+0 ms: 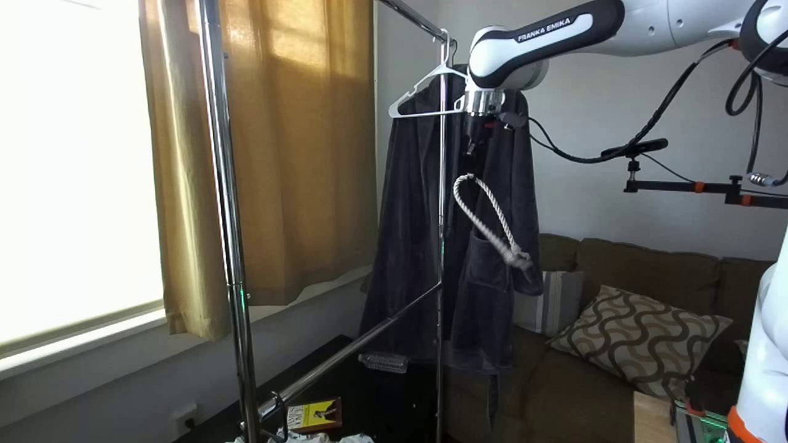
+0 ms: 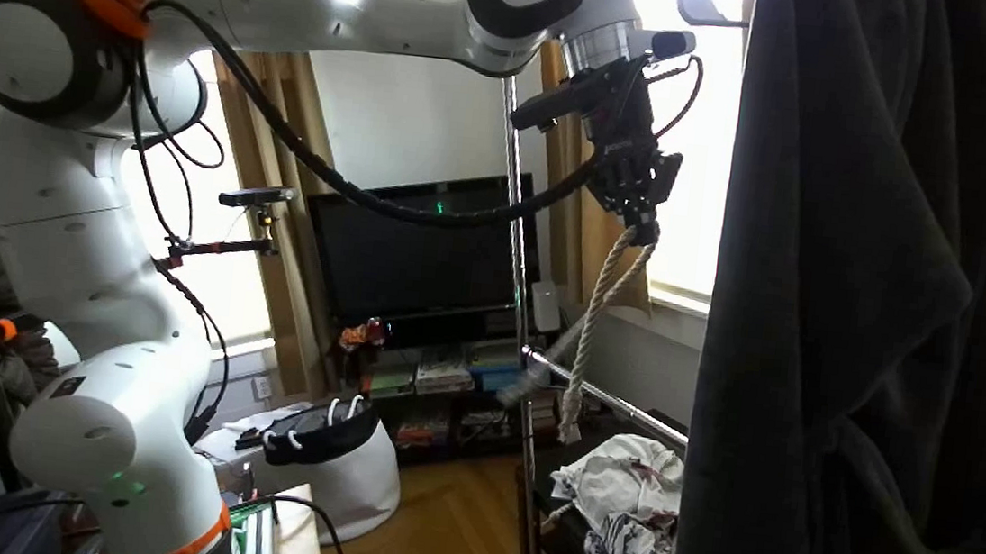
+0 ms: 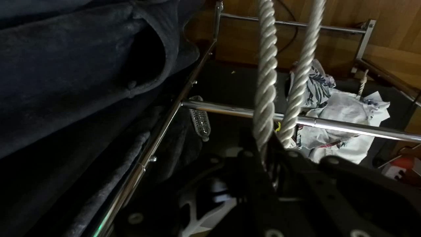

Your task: Move the piece of rope to the bottom rod

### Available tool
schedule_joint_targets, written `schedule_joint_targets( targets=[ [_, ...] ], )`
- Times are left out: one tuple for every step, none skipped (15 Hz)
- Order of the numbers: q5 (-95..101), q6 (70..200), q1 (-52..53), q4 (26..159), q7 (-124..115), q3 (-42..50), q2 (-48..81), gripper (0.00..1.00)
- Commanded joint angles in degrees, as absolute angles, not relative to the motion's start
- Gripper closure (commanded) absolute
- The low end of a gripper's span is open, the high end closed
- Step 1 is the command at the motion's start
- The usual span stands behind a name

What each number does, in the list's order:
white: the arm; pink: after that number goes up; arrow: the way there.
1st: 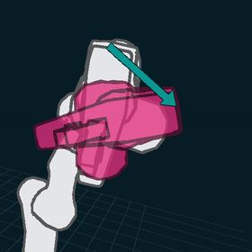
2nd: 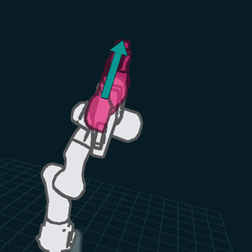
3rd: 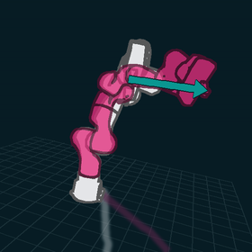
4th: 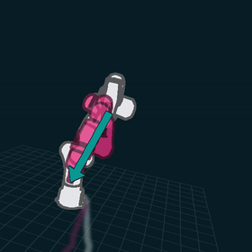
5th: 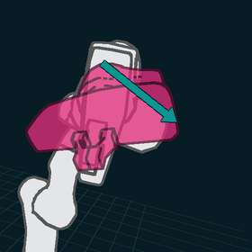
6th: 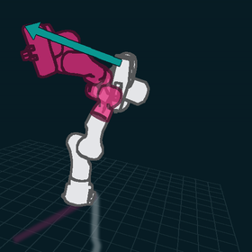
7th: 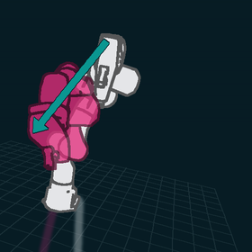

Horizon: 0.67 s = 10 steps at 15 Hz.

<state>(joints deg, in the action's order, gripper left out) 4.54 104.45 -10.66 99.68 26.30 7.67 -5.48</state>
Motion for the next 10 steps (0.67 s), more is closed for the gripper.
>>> schedule_joint_targets(
  targets=[
    [4.8, 104.0, -9.6, 99.4, 26.1, 8.6, -5.5, 0.89],
    [4.8, 103.9, -9.6, 99.4, 26.1, 8.6, -5.8, 0.89],
    [4.8, 103.9, -9.6, 99.4, 26.1, 8.7, -6.0, 0.97],
    [4.7, 104.3, -9.2, 100.5, 25.5, 8.3, -6.1, 0.97],
    [3.8, 105.1, -8.5, 101.8, 24.5, 7.7, -6.1, 0.97],
    [3.9, 106.0, -8.0, 102.6, 23.4, 7.2, -5.7, 0.97],
    [4.2, 107.1, -7.2, 103.3, 21.9, 6.5, -5.0, 0.97],
    [4.5, 109.0, -6.4, 103.7, 20.1, 5.7, -3.9, 0.97],
    [4.9, 111.5, -5.7, 103.8, 18.1, 5.0, -2.5, 0.97],
    [5.1, 113.9, -5.1, 103.7, 16.2, 4.4, -1.1, 0.97]
  ],
)
